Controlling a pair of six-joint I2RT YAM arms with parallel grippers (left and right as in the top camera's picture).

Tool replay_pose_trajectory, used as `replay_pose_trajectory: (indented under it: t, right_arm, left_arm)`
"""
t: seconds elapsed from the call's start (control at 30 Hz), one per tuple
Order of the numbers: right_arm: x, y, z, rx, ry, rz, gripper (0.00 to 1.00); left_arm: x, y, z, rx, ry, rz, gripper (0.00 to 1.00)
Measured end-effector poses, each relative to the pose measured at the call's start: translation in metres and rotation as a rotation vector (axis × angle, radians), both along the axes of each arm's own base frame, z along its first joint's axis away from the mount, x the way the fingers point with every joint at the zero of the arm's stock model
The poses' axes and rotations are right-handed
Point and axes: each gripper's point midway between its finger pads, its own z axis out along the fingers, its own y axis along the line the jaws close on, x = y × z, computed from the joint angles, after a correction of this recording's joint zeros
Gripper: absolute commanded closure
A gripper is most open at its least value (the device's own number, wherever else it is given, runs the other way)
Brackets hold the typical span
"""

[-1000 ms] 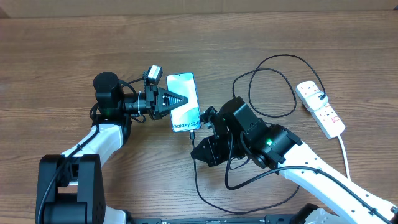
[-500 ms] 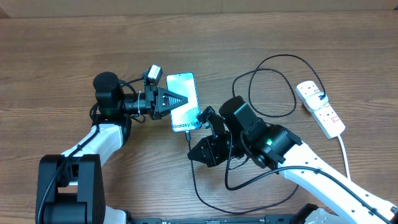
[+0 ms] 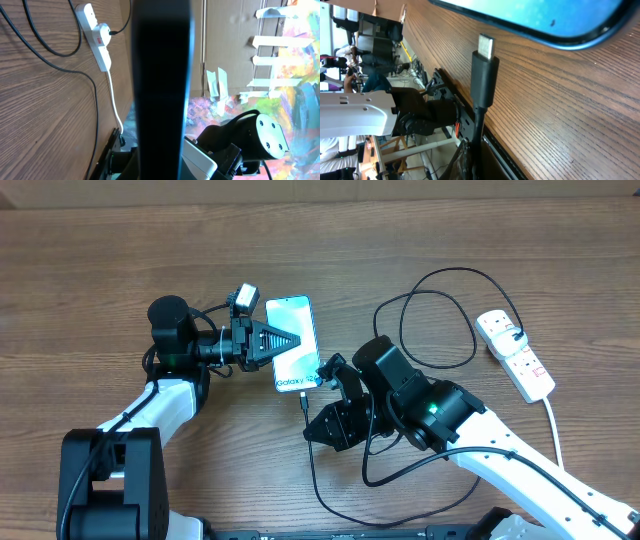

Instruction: Plug charger to phone and switch on socket

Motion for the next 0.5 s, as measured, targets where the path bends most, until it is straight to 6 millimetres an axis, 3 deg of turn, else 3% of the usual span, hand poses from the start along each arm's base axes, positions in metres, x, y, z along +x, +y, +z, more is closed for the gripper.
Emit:
replay_pose_trajectory:
  t: [0.5]
  right_arm:
    - [0.0039,0.0036,0.0039,0.022,-0.023,0.000,0.96]
  left_arm:
    - [0.0001,0.0000,0.0000,0.000,0.000,0.000,0.96]
